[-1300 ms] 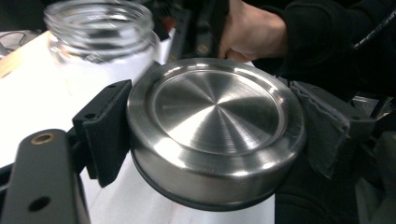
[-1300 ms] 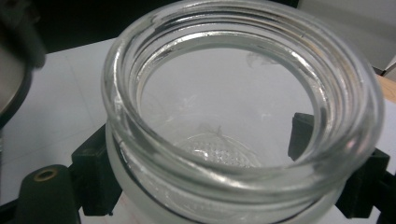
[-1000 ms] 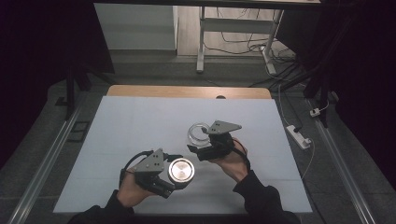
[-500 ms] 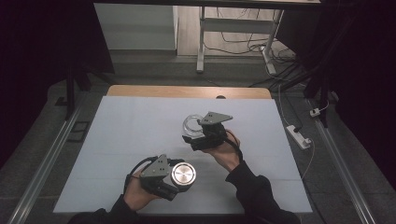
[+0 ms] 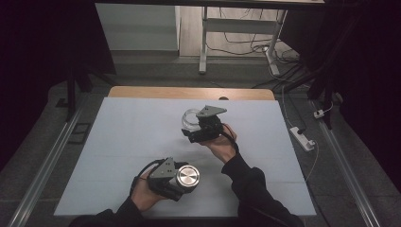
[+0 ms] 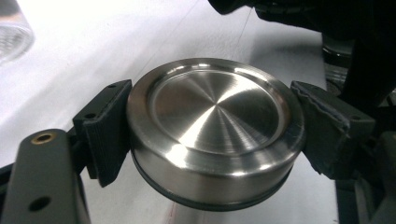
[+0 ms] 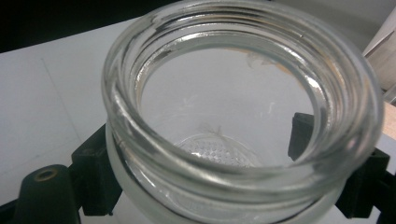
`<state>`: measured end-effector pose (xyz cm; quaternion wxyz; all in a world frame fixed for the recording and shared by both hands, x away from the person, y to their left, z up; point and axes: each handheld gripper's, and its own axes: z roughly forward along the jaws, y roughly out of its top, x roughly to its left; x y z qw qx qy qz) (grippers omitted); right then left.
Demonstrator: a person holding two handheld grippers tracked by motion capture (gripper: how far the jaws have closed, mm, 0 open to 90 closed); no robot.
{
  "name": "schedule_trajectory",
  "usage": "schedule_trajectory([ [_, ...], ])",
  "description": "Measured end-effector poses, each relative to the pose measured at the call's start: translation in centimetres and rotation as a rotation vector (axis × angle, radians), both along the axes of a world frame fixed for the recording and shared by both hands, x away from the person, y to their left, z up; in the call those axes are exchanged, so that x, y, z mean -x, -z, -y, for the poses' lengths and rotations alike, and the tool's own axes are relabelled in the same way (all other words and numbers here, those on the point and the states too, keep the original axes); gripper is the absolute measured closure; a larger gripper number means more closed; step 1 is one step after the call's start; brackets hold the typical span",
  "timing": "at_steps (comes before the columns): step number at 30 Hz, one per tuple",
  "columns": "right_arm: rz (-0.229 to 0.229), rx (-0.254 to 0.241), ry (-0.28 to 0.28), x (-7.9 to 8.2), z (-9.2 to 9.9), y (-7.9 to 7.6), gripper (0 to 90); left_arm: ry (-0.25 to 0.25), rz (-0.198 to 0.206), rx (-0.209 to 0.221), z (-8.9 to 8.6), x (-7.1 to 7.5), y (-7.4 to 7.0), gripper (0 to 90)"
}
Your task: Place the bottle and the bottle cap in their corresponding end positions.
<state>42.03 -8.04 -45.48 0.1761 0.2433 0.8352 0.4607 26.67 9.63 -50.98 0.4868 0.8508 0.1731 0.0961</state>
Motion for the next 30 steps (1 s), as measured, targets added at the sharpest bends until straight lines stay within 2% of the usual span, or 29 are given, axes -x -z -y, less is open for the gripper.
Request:
schedule_trajectory([
  [3,-0.002,0.003,0.010,-0.6,-0.2,0.3,14.9,0.001,-0.003,-0.012,0.2,-0.2,0.4,19.0],
  [12,-0.008,0.004,0.035,-2.2,-0.7,1.0,14.8,-0.020,-0.026,-0.013,0.4,-1.1,1.3,19.0],
  [30,-0.041,0.031,0.089,-5.2,-1.2,3.2,14.8,-0.047,-0.042,-0.082,1.6,-2.6,2.4,19.0],
])
